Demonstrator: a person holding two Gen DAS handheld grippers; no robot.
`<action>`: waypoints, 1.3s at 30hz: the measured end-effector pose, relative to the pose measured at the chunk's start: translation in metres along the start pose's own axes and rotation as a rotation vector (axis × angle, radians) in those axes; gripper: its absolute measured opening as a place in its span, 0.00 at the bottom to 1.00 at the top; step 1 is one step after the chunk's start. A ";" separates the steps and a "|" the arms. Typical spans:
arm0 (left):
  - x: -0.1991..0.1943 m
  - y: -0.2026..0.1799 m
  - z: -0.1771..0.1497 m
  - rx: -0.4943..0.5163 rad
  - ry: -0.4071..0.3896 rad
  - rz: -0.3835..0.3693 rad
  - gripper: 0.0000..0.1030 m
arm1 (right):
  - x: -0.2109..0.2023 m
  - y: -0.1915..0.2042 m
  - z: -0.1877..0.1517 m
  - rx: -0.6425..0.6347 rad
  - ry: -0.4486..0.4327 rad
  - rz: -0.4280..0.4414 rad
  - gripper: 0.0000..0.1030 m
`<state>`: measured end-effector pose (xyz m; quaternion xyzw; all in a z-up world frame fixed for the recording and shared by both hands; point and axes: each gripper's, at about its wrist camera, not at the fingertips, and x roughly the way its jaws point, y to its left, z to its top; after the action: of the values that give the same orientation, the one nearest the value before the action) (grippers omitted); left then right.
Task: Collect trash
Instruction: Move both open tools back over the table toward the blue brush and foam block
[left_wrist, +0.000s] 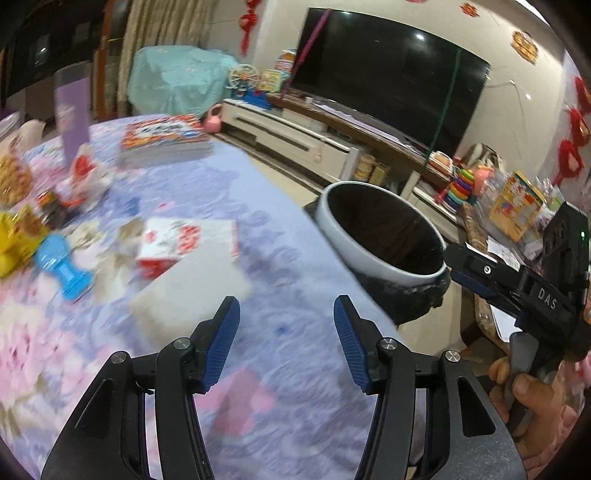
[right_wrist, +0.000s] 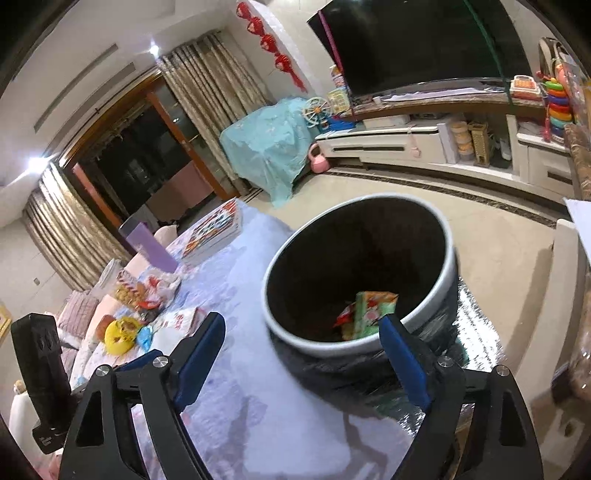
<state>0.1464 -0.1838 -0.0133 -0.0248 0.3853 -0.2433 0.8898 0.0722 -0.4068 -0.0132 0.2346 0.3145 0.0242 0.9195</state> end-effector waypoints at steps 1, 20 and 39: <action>-0.002 0.004 -0.002 -0.007 -0.002 0.005 0.52 | 0.001 0.002 -0.002 -0.002 0.004 0.004 0.85; -0.045 0.118 -0.039 -0.224 -0.027 0.152 0.52 | 0.037 0.080 -0.053 -0.076 0.143 0.121 0.88; -0.017 0.174 -0.012 -0.312 -0.010 0.186 0.59 | 0.084 0.112 -0.065 -0.026 0.232 0.214 0.88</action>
<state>0.2003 -0.0209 -0.0503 -0.1283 0.4145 -0.0971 0.8957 0.1126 -0.2640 -0.0556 0.2505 0.3913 0.1529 0.8722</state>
